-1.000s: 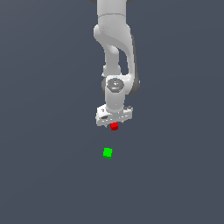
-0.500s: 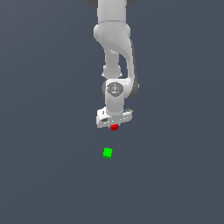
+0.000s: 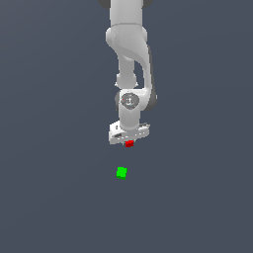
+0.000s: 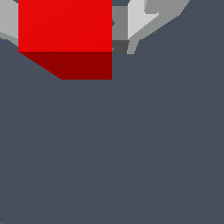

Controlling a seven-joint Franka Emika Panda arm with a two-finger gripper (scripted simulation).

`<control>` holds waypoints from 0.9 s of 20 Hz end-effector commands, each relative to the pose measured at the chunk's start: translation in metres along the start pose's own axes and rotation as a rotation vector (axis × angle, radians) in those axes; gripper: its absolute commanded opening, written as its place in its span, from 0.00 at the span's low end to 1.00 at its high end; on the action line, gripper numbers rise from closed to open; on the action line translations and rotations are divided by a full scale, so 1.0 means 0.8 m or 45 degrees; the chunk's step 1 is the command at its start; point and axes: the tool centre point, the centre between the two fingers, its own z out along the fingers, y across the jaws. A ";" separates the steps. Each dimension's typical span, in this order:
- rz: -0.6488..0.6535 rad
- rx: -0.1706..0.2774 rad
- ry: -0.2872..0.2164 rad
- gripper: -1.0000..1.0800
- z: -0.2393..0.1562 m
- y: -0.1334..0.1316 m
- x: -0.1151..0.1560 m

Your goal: Stack the red cube on top of the green cube.

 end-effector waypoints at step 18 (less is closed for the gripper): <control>-0.001 0.000 0.001 0.00 -0.106 -0.001 -0.001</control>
